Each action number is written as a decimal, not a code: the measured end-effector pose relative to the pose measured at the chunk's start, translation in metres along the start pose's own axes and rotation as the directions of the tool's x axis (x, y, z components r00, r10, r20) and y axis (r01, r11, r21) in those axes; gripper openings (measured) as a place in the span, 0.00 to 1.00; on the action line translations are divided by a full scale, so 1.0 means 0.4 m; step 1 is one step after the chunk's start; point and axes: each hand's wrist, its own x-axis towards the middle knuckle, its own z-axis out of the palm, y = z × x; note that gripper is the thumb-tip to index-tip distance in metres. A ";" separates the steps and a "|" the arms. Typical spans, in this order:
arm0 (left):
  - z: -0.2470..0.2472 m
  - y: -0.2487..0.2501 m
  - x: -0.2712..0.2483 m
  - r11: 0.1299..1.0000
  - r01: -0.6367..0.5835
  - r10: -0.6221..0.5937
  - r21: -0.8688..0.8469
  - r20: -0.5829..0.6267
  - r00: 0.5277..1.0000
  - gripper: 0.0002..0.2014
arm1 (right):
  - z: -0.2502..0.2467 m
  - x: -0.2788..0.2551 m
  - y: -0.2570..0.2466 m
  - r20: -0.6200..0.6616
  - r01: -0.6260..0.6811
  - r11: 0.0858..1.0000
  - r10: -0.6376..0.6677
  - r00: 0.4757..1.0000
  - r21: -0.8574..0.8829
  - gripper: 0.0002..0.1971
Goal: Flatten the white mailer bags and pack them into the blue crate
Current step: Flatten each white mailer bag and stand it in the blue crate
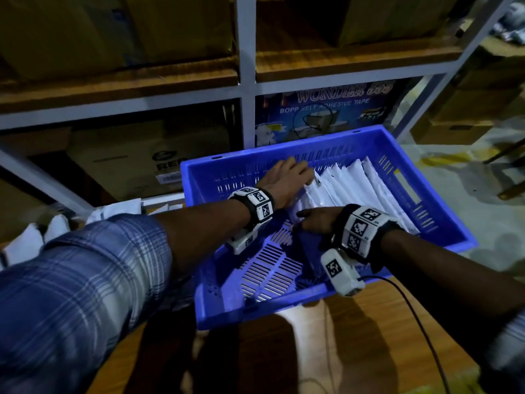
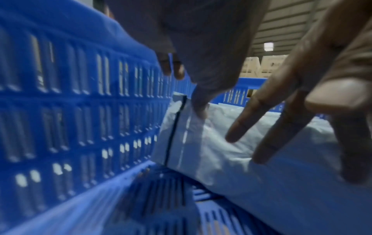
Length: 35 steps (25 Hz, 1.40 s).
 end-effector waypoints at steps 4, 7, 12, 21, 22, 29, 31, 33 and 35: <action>0.034 -0.027 -0.007 0.994 0.100 -0.092 -0.032 0.200 0.975 0.14 | -0.007 0.023 0.009 -0.035 0.010 1.000 -0.010 0.999 0.020 0.25; 0.060 -0.008 0.004 0.980 0.136 -0.098 -0.149 0.237 0.967 0.20 | -0.013 0.021 0.020 -0.026 0.010 1.000 -0.010 1.000 0.000 0.25; 0.087 0.052 0.015 0.952 0.194 -0.148 -0.234 0.202 0.968 0.22 | -0.007 0.044 0.046 -0.019 0.039 0.998 -0.038 0.999 0.047 0.22; 0.057 0.054 -0.009 0.937 0.216 -0.151 -0.276 0.236 0.960 0.17 | -0.007 0.031 0.037 -0.025 -0.011 0.999 0.012 1.000 0.033 0.24; 0.045 0.053 -0.013 0.925 0.228 -0.153 -0.304 0.249 0.956 0.11 | -0.009 0.023 0.035 -0.031 -0.007 0.998 0.009 0.999 0.063 0.23; -0.032 0.043 -0.037 0.957 0.230 -0.179 -0.176 0.265 0.947 0.07 | -0.031 -0.065 -0.015 -0.071 -0.023 0.997 0.028 0.997 0.067 0.23; -0.058 0.039 -0.055 0.966 0.227 -0.199 -0.127 0.204 0.959 0.11 | -0.033 -0.094 -0.039 -0.126 -0.012 0.994 0.026 0.992 0.112 0.22; -0.105 0.036 -0.090 0.957 0.254 -0.239 -0.139 0.120 0.964 0.10 | -0.033 -0.140 -0.075 -0.227 0.023 0.989 0.010 0.974 0.144 0.18; -0.169 0.035 -0.158 0.933 0.293 -0.296 -0.212 0.015 0.955 0.09 | -0.028 -0.178 -0.106 -0.383 0.078 0.995 -0.050 0.923 0.058 0.19</action>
